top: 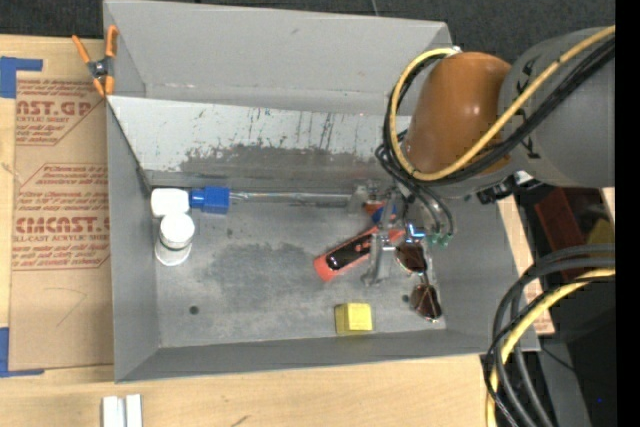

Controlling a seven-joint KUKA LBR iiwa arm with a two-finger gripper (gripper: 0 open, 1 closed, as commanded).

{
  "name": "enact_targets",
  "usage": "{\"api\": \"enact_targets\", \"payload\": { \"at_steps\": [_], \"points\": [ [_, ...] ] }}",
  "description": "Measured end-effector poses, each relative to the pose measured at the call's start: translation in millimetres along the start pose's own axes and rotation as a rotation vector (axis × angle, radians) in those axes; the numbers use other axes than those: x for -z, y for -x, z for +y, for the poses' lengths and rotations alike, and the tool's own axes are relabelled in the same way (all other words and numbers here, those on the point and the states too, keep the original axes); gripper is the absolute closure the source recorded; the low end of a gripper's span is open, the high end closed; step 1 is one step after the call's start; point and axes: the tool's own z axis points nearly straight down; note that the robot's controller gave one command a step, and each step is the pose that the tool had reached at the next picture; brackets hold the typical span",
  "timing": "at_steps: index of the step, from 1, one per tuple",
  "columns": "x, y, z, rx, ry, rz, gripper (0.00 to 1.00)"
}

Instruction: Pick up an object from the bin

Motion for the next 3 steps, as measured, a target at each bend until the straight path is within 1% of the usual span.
{"api": "enact_targets", "payload": {
  "at_steps": [1, 2, 3],
  "points": [
    [5, 1.8, 0, 0.000, 0.000, -0.008, 0.00],
    [-70, 9.5, -46, 0.127, 0.000, -0.001, 1.00],
    [-70, 9.5, -46, 0.127, 0.000, -0.001, 1.00]
  ]
}}
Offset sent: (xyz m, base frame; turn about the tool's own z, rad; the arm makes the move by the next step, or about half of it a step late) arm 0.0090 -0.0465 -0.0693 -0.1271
